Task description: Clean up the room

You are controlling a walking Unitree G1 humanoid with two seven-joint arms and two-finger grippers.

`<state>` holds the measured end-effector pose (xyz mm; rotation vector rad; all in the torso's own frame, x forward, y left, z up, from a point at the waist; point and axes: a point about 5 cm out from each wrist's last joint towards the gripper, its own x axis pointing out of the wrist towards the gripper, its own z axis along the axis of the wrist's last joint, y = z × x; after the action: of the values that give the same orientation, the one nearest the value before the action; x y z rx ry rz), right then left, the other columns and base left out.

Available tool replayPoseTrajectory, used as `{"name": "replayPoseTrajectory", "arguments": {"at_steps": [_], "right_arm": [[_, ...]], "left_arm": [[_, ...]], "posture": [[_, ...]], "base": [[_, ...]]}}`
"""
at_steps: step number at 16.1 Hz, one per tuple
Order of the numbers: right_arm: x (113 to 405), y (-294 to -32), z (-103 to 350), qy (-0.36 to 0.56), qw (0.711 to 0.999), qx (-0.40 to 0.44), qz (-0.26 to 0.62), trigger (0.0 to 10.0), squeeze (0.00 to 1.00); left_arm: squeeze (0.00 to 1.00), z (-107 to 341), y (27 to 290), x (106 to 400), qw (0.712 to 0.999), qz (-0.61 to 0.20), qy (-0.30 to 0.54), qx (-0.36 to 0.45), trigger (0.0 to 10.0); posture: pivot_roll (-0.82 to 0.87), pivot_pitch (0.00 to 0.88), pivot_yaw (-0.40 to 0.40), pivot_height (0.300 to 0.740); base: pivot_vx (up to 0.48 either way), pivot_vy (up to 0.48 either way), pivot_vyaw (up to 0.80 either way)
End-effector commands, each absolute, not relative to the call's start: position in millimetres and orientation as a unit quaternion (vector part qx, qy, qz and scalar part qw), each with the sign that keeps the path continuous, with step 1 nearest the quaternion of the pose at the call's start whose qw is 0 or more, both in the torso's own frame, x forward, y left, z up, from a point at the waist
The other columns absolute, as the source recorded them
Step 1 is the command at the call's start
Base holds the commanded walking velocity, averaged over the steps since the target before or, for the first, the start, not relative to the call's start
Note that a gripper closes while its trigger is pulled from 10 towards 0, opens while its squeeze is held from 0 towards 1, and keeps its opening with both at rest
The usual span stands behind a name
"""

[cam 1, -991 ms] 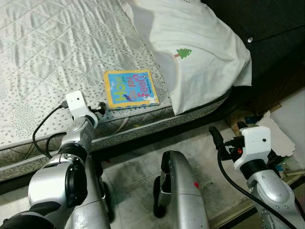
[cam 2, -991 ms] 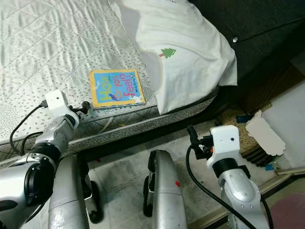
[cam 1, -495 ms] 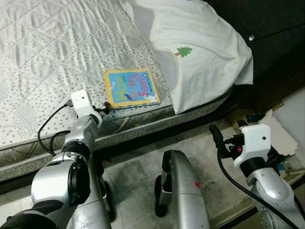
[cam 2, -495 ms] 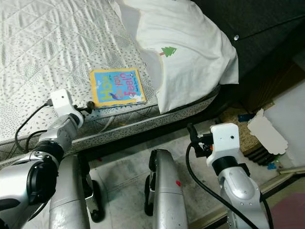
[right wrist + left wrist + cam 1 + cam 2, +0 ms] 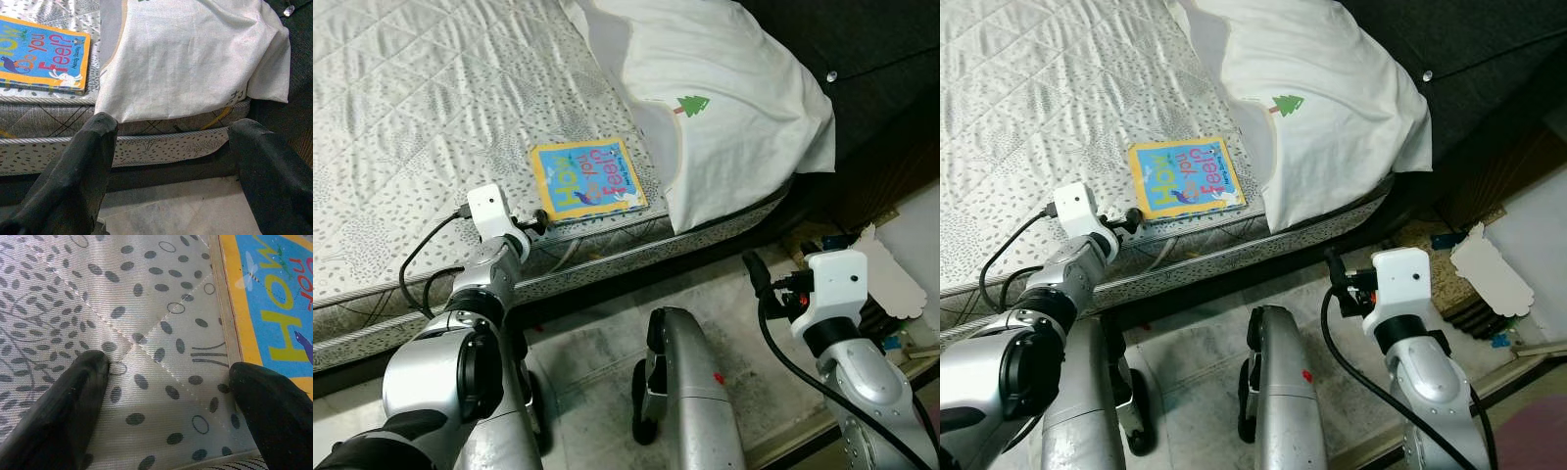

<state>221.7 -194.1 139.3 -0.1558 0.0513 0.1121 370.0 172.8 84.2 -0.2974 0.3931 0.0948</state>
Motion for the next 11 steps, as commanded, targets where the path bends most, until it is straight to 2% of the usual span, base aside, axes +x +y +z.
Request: {"name": "replayPoseTrajectory", "arguments": {"at_steps": [1,5,11], "right_arm": [[220.2,-198.0,134.6,0.035,0.995,-0.079,0.048,10.0,0.00],[228.1,-195.2,132.9,0.029,0.995,-0.076,0.049,10.0,0.00],[249.2,-185.6,130.3,0.009,0.995,-0.069,0.066,10.0,0.00]], "left_arm": [[0.00,71.2,154.7,364.0,0.961,0.020,0.227,-0.159,10.0],[0.00,73.8,155.0,364.9,0.962,0.024,0.210,-0.174,10.0],[0.00,87.7,162.6,364.9,0.977,0.053,0.117,-0.170,10.0]], "posture": [[-0.22,0.242,-0.133,0.543],[-0.20,0.219,-0.126,0.543],[-0.15,0.143,-0.112,0.543]], "base": [[0.000,0.000,0.00],[0.000,0.000,0.00],[0.000,0.000,0.00]]}}
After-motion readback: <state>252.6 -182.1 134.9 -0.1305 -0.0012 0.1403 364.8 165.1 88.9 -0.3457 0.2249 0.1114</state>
